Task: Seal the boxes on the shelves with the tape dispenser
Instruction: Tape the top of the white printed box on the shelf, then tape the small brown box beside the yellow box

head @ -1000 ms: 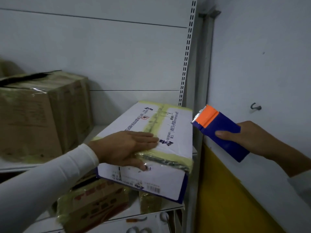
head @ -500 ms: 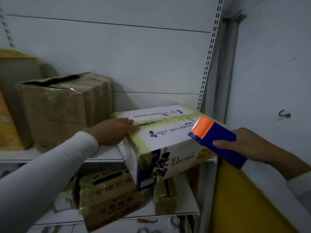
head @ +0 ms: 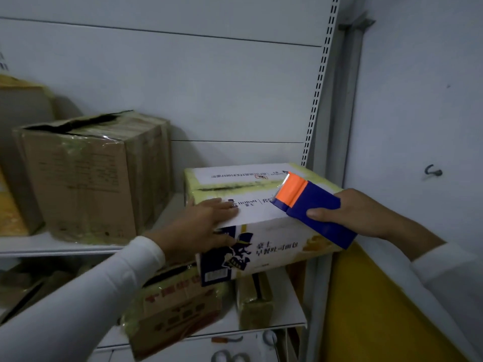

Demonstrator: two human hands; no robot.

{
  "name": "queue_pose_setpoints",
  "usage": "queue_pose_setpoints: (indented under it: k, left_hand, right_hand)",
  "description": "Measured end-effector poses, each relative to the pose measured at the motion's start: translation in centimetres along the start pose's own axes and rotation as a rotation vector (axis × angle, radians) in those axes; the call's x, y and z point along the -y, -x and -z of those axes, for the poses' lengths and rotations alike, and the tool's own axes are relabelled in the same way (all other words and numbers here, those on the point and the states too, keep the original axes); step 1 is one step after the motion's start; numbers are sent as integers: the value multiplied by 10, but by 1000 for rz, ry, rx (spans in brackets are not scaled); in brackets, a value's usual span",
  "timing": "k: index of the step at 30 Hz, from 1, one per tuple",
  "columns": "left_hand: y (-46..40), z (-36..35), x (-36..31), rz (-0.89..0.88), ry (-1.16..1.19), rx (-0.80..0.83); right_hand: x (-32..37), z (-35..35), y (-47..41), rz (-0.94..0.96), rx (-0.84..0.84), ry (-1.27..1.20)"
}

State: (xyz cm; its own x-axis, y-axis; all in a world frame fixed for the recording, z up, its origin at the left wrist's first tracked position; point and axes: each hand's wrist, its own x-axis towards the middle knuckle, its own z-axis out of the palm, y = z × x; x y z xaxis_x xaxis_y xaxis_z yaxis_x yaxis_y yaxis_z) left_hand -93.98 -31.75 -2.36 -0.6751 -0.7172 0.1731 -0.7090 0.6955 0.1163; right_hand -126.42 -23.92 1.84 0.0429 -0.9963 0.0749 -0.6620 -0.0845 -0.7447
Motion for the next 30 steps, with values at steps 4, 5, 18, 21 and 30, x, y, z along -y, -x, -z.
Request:
queue_pose_setpoints:
  k: [4, 5, 18, 21, 30]
  left_hand:
    - [-9, 1, 32, 36, 39, -120]
    - [-13, -1, 36, 72, 20, -157]
    - [-49, -20, 44, 224, -49, -225]
    - [-44, -21, 35, 255, -7, -230]
    - [15, 59, 43, 49, -190, -555]
  right_hand:
    - [-4, 5, 1, 20, 5, -51]
    - [-4, 5, 1, 28, 5, -45]
    - [-37, 18, -1, 31, -14, -127]
    - [-31, 15, -8, 68, -21, -157]
    - [19, -28, -45, 197, 17, -115]
